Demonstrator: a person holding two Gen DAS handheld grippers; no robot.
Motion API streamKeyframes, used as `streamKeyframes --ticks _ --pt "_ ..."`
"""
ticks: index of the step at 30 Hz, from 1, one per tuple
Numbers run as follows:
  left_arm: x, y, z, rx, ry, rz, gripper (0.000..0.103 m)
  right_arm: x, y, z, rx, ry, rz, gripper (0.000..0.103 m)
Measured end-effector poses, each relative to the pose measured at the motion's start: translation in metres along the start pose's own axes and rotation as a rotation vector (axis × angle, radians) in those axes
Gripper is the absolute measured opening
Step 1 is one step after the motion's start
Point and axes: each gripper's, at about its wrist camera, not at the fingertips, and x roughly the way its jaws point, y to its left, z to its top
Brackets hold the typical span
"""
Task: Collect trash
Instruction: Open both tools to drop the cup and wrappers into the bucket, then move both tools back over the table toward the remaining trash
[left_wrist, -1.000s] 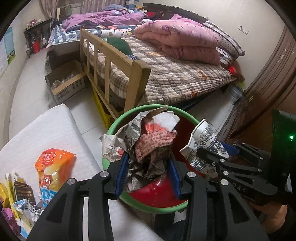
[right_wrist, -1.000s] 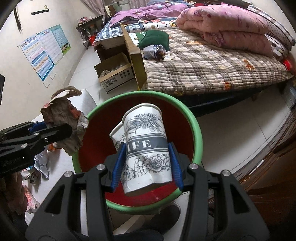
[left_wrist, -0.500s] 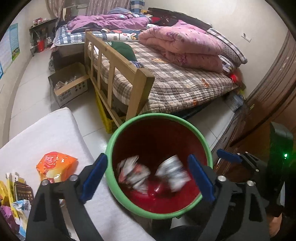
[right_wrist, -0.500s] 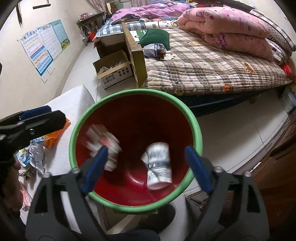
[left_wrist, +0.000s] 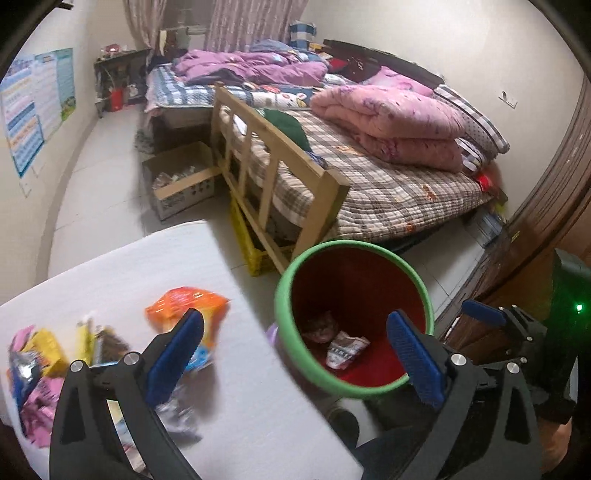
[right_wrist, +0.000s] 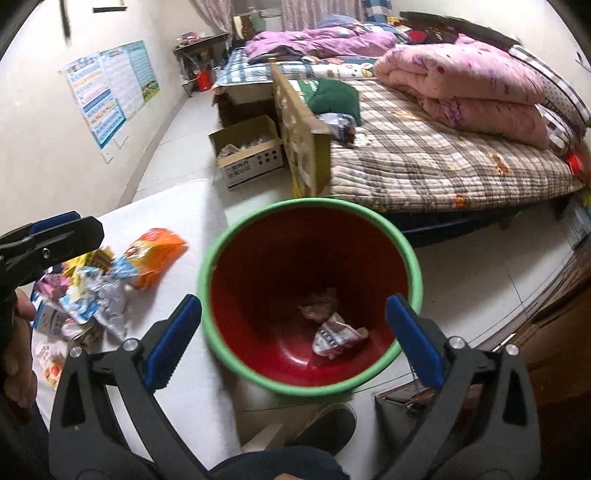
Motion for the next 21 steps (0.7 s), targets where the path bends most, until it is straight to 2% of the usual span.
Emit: streamKeyframes --ticks 11,21 --pt "-0.081 0.075 -0.049 -0.08 -0.053 0.103 0.095 -0.03 0.09 -0.021 -0.115 -0.006 0.075 0.098" --pt "-0.14 0.167 -0.11 -0.232 -0.066 0.204 0.095 -0.03 0.169 -0.034 -0.213 0.015 0.145 0.098"
